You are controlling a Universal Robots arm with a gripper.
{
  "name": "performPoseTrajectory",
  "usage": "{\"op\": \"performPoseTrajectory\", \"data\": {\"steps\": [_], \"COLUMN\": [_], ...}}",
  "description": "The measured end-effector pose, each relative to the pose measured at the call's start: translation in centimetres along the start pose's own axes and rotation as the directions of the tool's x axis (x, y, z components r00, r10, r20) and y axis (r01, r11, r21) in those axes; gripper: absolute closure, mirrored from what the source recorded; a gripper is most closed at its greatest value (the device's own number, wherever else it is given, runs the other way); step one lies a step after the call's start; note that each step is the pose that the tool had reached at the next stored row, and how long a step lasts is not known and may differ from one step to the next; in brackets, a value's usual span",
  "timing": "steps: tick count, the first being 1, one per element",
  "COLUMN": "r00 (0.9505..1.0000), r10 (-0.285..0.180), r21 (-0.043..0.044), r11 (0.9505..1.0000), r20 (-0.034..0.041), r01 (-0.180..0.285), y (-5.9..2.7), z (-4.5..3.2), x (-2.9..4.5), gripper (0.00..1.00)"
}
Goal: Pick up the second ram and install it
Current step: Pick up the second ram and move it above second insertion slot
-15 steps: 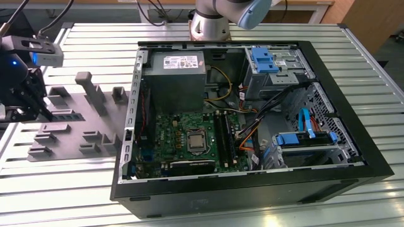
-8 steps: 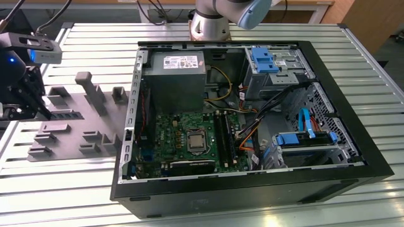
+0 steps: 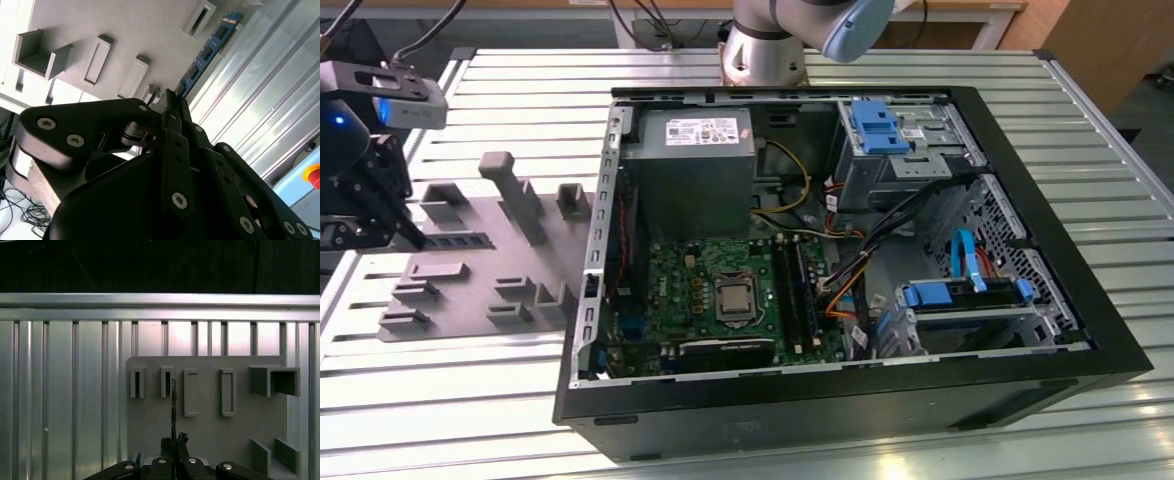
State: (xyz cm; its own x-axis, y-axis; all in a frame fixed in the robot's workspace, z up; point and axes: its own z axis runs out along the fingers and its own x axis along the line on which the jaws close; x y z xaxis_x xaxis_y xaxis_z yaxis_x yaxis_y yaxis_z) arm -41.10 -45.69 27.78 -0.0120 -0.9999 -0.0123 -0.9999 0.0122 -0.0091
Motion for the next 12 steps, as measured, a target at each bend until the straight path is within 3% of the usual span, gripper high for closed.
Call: {"op": "performPoseTrajectory", "data": {"steps": [12], "r00": [1.0000], "r10": [0.000], "r21": [0.0000], "r11": [1.0000], "r20": [0.0000], "r01": [0.000], "y": [-0.01], "z": [-0.94], "x": [-0.01], "gripper": [0.86]}}
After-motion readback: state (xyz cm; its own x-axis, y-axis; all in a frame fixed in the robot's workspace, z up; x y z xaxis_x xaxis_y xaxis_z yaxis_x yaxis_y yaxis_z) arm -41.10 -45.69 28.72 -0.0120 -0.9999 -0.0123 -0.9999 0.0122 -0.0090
